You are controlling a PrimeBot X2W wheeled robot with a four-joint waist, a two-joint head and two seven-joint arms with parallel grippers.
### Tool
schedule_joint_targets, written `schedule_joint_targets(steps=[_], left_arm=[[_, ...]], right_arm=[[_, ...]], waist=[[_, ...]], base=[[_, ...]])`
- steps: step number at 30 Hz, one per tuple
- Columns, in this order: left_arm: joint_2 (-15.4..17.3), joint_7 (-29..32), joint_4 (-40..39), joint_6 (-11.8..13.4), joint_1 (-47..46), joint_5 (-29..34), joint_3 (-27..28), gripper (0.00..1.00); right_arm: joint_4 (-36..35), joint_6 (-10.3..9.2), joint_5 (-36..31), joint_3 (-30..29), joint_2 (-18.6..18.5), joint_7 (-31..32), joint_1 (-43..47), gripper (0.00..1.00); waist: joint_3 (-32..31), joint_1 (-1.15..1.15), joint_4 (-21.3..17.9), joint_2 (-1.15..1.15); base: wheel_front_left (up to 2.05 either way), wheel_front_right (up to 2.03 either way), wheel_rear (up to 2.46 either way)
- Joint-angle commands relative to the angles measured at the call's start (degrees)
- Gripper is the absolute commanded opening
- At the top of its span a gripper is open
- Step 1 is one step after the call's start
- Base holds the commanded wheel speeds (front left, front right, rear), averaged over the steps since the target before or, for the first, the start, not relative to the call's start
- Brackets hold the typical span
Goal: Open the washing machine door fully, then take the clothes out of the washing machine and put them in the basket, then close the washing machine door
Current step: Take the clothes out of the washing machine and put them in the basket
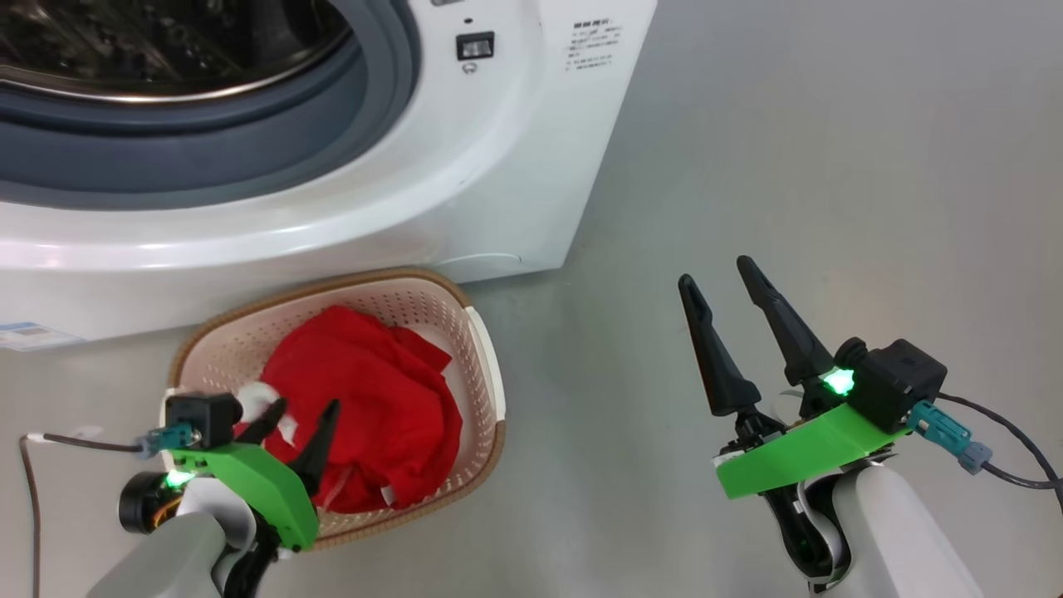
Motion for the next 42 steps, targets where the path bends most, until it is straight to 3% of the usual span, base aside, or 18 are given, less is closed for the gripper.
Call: schedule_joint_targets(steps=[1,11,28,42], left_arm=[[2.63,-0.68,-1.34,-0.17,-0.29,0.92,2.36,1.00],[3.67,-0.69,-6.51,-0.17,4.13,6.30,9.97,1.00],[2.77,-0.70,-23.65,0.07,17.56,20.84,33.80,1.00],[1.62,-0.70,-37.03,3.00,27.34,27.51,43.19,1.00]], right_arm=[[-1.11,0.09,-0.19,0.63,0.62,-0.27,0.22,1.00],[-0.34,0.09,0.08,0.24,0.62,-0.27,1.56,1.00],[1.54,0.09,1.50,0.07,-1.10,-0.27,4.61,1.00],[2.71,0.09,4.05,0.99,-3.68,-0.27,7.63,1.00]], waist=[[-1.34,0.00,0.77,0.00],[-5.52,0.00,2.30,0.00],[-13.77,0.00,5.46,0.00],[-19.89,0.00,6.89,0.00]], base=[[0.00,0.00,0.00],[0.00,0.00,0.00],[0.00,0.00,0.00],[0.00,0.00,0.00]])
